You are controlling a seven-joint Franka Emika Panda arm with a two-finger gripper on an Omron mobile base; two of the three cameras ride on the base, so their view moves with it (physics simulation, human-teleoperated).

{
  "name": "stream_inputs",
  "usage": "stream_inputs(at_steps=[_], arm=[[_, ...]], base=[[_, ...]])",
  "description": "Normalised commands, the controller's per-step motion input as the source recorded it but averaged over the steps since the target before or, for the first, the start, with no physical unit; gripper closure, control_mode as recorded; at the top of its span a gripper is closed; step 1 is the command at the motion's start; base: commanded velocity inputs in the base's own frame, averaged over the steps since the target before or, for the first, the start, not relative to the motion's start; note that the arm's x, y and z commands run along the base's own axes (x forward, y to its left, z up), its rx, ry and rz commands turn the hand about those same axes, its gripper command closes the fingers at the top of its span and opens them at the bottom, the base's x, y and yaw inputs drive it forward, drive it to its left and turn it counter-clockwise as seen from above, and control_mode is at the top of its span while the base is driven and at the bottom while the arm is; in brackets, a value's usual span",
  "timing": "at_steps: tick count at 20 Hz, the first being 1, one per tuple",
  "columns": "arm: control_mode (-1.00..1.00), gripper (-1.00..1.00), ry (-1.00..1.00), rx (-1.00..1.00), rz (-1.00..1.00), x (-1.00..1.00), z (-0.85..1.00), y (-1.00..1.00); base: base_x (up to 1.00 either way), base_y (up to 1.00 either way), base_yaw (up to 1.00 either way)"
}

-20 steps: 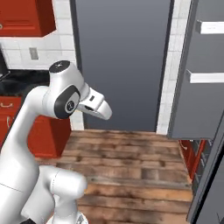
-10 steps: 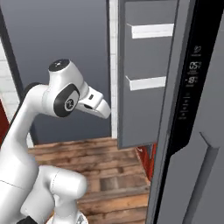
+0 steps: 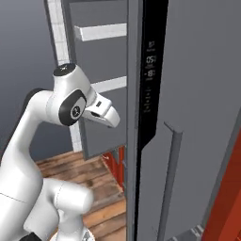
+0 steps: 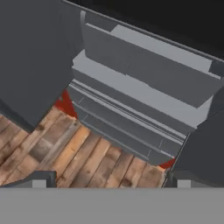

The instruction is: Take the cheese, steak, and avocado from the fridge and place them on the plate on the dining counter to create an appetizer plate.

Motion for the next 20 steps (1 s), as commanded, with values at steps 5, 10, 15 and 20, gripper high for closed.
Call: stream_inputs(at_steps=[5, 10, 15, 20], arm=[[1.0, -1.0, 0.0, 0.0, 0.0, 0.0, 0.0, 0.0], [1.0, -1.0, 0.0, 0.0, 0.0, 0.0, 0.0, 0.0], [1.0, -1.0, 0.0, 0.0, 0.0, 0.0, 0.0, 0.0], [1.0, -1.0, 0.0, 0.0, 0.0, 0.0, 0.0, 0.0]], base=[[0.1, 0.0, -0.46], [0.07, 0.11, -0.47], [0.01, 0.6, -0.31], [0.09, 0.74, -0.23]])
